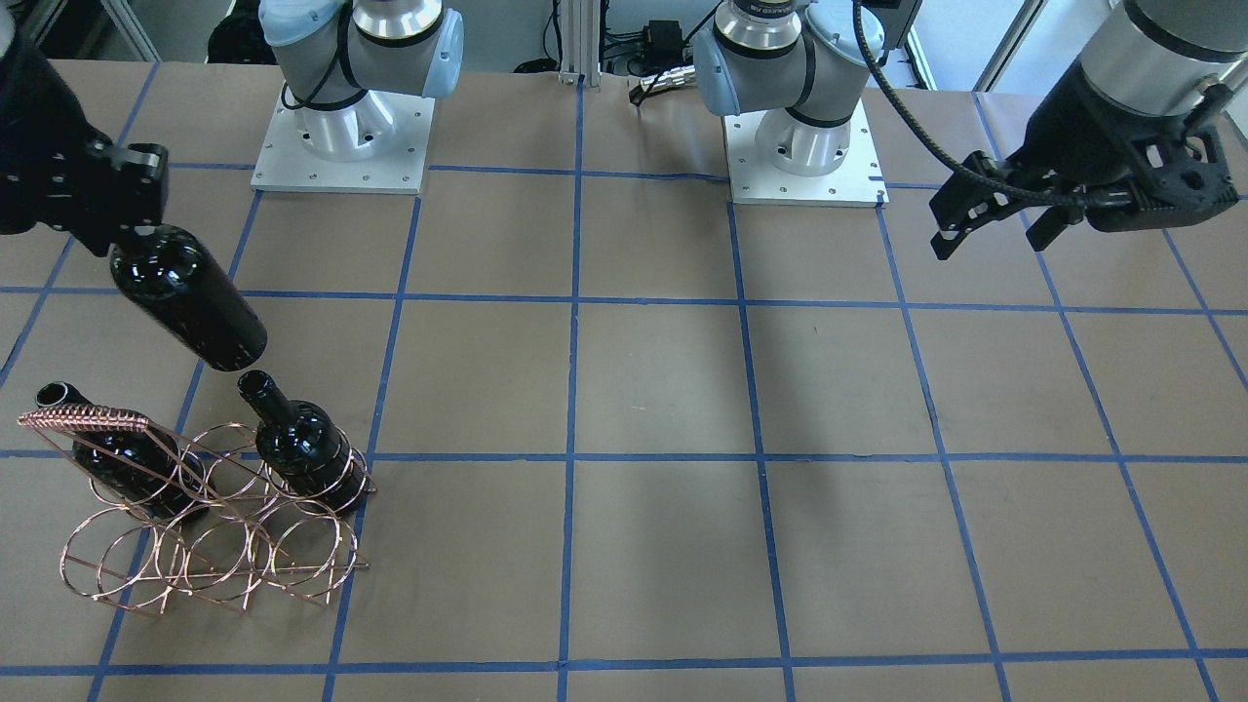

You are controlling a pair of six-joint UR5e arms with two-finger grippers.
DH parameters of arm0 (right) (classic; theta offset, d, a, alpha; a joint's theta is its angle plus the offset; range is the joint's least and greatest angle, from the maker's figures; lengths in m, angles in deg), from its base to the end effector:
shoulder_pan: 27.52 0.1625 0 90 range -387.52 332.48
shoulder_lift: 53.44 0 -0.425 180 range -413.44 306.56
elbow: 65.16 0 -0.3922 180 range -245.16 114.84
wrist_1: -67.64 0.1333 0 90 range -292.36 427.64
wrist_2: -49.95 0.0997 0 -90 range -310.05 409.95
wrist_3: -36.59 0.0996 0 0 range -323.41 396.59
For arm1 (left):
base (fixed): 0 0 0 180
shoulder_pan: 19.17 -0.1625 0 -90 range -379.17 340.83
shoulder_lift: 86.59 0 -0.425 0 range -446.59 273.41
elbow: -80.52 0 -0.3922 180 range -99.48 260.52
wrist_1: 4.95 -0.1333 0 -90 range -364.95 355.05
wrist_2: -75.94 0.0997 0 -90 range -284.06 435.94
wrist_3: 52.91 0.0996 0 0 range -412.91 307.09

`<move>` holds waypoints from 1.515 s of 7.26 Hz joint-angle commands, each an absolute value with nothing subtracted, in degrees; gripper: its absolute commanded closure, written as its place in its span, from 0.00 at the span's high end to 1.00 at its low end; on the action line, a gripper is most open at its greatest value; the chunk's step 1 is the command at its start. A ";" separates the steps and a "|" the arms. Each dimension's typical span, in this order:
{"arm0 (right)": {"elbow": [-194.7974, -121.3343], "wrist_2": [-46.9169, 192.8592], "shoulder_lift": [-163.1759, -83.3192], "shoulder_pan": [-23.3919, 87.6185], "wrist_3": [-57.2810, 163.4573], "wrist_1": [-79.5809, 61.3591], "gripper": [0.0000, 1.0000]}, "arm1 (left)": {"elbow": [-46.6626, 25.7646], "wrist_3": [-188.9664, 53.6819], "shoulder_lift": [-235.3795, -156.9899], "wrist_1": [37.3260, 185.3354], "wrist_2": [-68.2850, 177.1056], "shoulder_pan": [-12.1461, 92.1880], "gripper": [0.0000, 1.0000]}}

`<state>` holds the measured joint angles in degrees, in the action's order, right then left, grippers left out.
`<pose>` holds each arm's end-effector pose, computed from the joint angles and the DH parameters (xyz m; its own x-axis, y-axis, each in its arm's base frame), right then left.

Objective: Place wine into wine basket
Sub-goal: 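Carry the bottle with the right gripper into the copper rack beside the others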

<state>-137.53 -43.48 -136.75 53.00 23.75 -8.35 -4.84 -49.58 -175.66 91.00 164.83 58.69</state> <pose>0.0385 -0.5426 0.5544 -0.9970 -0.0617 0.0463 -0.0586 0.9961 0.0655 -0.0307 -0.5001 0.5253 -0.9880 -0.1532 0.0197 -0.1532 0.9882 0.0055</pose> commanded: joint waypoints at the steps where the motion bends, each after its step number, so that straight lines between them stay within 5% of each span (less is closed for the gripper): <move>1: -136.53 -42.17 -135.80 51.23 22.52 -11.70 0.00 | -4.82 -53.96 -175.10 90.94 165.50 66.14 1.00; 11: -136.00 -40.85 -127.01 51.23 21.03 -19.46 0.00 | -5.61 -57.13 -174.92 90.94 165.42 68.80 1.00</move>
<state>-135.67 -41.21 -127.70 51.23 21.29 -19.19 -5.61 -57.06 -175.00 90.91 165.45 68.80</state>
